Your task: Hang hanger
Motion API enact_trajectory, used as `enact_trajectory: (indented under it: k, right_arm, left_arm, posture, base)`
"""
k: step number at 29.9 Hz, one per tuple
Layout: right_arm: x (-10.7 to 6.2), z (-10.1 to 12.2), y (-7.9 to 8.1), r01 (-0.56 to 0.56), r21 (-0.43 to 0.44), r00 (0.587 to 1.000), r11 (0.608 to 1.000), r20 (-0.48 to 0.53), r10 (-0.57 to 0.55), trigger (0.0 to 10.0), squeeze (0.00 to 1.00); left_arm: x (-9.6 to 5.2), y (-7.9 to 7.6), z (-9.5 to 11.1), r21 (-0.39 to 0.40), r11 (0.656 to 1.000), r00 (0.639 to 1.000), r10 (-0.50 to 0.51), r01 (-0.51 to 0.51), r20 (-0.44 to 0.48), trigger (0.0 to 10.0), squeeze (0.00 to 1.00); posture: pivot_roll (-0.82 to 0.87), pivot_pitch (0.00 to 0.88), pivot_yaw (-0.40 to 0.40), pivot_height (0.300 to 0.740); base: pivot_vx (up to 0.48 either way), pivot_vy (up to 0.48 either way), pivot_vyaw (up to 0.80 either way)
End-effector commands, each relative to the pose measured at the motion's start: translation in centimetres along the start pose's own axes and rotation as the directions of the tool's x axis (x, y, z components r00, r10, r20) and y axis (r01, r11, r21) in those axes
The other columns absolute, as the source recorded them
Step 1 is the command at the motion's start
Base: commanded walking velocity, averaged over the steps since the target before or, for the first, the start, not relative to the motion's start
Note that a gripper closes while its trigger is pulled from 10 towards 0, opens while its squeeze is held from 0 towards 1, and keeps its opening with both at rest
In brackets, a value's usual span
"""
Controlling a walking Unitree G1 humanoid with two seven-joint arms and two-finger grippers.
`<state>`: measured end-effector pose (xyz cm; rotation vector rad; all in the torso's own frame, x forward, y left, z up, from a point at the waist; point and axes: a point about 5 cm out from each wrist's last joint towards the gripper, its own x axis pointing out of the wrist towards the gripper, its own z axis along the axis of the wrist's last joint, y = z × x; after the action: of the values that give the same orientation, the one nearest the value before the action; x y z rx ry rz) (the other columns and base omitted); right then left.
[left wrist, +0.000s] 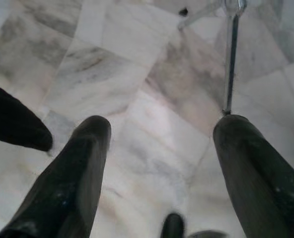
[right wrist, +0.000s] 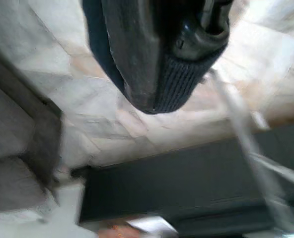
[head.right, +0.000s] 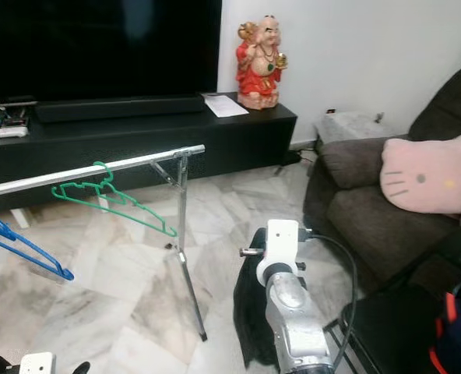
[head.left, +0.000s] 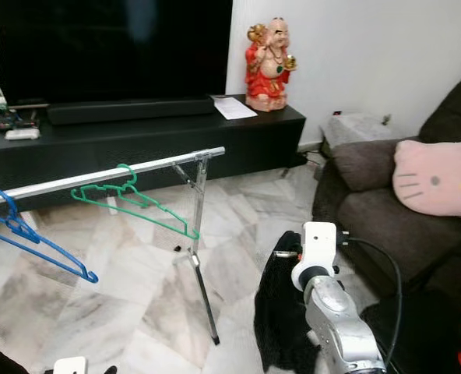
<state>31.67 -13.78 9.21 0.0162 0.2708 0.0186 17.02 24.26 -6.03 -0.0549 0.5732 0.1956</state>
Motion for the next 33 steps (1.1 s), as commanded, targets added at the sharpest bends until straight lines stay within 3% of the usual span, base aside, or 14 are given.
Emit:
enact_trajectory:
  k: [1,9,10,15,21,25,29,33]
  right_arm:
    - [0.2,1.4,0.3,-0.01,-0.003,0.999,1.0,0.053,0.01,10.0,0.0]
    - [0.6,1.3,-1.1,-0.014,-0.043,0.998,0.999,0.055,0.016,10.0,0.0]
    - [0.7,0.9,-2.1,0.0,-0.053,0.999,0.999,0.043,0.002,10.0,0.0]
    - [0.6,0.0,-3.7,0.045,-0.057,0.999,0.997,0.02,-0.044,10.0,0.0]
    - [0.4,-2.8,-6.8,0.103,-0.054,0.992,0.993,-0.064,-0.107,10.0,0.0]
    - [0.2,-4.1,-7.7,0.099,-0.047,0.99,0.994,-0.099,-0.103,10.0,0.0]
    - [-0.6,-7.5,-8.6,0.108,-0.041,0.976,0.993,-0.187,-0.114,10.0,0.0]
    - [-1.2,-9.2,-8.8,0.139,-0.029,0.963,0.99,-0.227,-0.142,10.0,0.0]
  left_arm:
    - [-0.2,0.7,-0.1,0.02,1.0,1.0,0.011,-0.01,-0.007,10.0,0.0]
    - [0.1,0.6,0.7,0.022,1.0,1.0,0.007,-0.007,0.031,10.0,0.0]
    - [0.2,0.5,1.1,0.028,1.0,0.999,0.003,-0.005,0.047,10.0,0.0]
    - [0.5,0.5,2.2,0.046,0.999,0.995,-0.007,0.002,0.1,10.0,0.0]
    - [0.4,-0.2,3.8,0.07,0.997,0.978,-0.037,0.024,0.205,10.0,0.0]
    - [0.1,-0.5,4.1,0.071,0.997,0.97,-0.037,0.02,0.241,10.0,0.0]
    - [-0.6,-1.1,5.7,0.098,0.995,0.937,-0.047,0.014,0.347,10.0,0.0]
    - [-1.0,-1.5,7.3,0.125,0.992,0.907,-0.054,0.002,0.417,10.0,0.0]
  posture:
    - [0.1,0.0,-0.065,0.74]
    - [0.1,0.0,-0.059,0.74]
    - [0.09,0.0,-0.054,0.74]
    - [0.1,0.0,-0.045,0.74]
    - [0.08,0.0,-0.038,0.74]
    - [0.08,0.0,-0.043,0.74]
    - [0.1,0.0,-0.061,0.74]
    - [0.13,0.0,-0.072,0.74]
  base:
    - [0.0,0.0,0.8]
    - [0.0,0.0,0.8]
    - [0.0,0.0,0.8]
    - [0.0,0.0,0.8]
    - [0.0,0.0,0.46]
    - [0.0,0.0,0.0]
    - [0.0,0.0,0.0]
    - [0.0,0.0,0.0]
